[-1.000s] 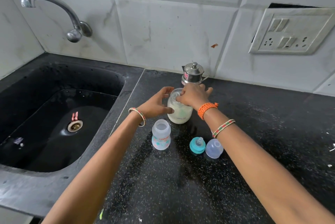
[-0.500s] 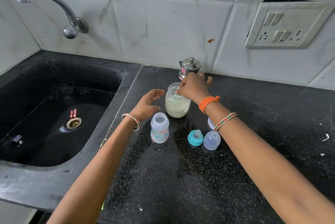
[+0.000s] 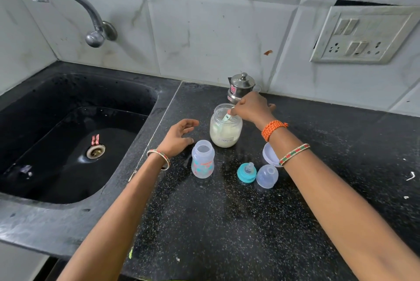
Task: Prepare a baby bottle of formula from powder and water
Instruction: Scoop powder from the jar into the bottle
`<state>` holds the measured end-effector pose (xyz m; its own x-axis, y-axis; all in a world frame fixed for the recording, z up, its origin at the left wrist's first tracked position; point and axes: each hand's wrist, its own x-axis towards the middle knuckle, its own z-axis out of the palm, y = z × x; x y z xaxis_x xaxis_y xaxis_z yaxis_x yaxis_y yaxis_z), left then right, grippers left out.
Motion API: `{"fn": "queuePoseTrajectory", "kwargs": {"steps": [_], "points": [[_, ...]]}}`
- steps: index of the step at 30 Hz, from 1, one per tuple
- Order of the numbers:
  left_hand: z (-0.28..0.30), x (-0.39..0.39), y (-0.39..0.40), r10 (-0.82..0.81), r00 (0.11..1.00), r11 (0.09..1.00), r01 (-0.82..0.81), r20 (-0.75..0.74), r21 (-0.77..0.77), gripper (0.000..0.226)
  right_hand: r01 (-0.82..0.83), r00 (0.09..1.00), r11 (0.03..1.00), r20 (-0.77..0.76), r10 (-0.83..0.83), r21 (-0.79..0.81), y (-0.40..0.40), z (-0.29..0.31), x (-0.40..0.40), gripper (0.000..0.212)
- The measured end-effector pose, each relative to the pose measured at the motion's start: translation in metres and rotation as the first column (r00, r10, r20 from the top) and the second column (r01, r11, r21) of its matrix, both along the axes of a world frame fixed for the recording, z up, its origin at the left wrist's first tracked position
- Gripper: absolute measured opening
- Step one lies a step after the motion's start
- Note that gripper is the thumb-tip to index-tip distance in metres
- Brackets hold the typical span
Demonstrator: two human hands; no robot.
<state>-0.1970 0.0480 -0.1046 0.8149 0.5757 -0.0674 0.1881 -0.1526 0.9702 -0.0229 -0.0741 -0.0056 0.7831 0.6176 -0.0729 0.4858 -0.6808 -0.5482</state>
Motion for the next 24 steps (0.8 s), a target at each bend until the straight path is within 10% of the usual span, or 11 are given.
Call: {"fn": "queuePoseTrajectory", "kwargs": {"steps": [15,24], "points": [[-0.001,-0.004,-0.014,0.057,0.997,0.998,-0.057,0.047,0.004,0.046,0.103,0.974,0.953,0.163,-0.155,0.286,-0.036,-0.015,-0.01,0.017],[0.004,-0.012,-0.018,0.077,0.994,0.997,-0.075,0.082,-0.029,0.048,0.29,0.946,0.861,-0.262,-0.191,0.417,-0.05,-0.007,-0.011,0.025]]}}
